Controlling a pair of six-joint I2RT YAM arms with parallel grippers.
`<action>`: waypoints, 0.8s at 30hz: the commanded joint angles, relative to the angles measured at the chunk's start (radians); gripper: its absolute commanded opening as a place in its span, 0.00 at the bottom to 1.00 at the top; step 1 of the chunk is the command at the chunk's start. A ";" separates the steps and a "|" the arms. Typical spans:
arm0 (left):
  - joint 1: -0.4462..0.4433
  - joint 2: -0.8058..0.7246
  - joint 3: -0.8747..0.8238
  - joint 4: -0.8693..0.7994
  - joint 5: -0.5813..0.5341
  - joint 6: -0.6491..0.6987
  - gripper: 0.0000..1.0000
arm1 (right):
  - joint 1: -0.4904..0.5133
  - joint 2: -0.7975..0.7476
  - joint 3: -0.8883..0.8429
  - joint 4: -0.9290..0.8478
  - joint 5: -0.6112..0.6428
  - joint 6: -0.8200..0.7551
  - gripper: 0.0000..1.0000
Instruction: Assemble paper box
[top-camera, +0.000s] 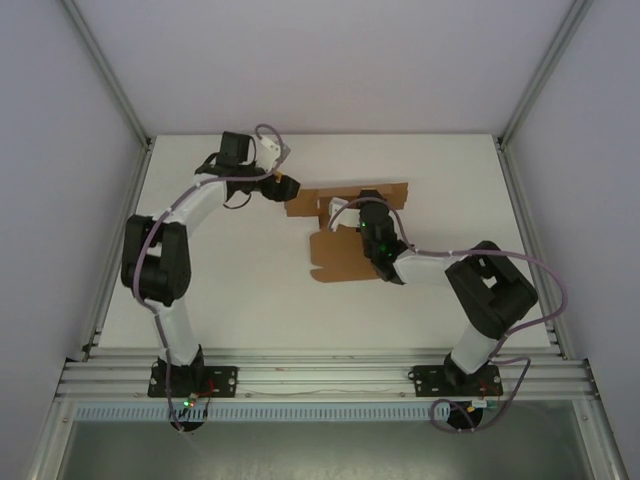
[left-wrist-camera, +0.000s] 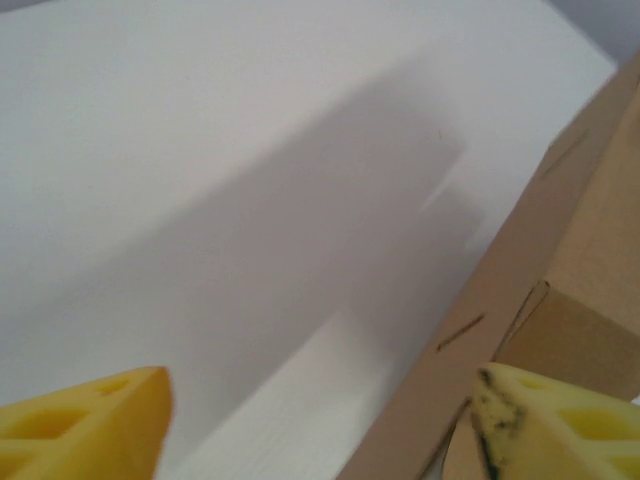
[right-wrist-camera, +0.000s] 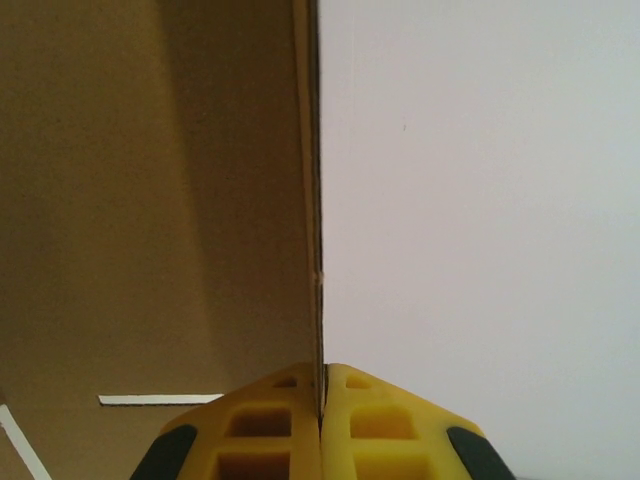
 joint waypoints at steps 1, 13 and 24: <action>-0.026 0.060 0.090 -0.250 0.052 0.170 0.71 | 0.004 0.004 0.041 -0.044 0.011 0.038 0.00; -0.057 0.077 0.089 -0.232 0.025 0.166 0.34 | 0.005 0.011 0.073 -0.112 0.023 0.084 0.00; -0.156 -0.039 -0.090 0.147 -0.519 -0.167 0.00 | 0.053 0.016 0.049 -0.108 0.098 0.144 0.00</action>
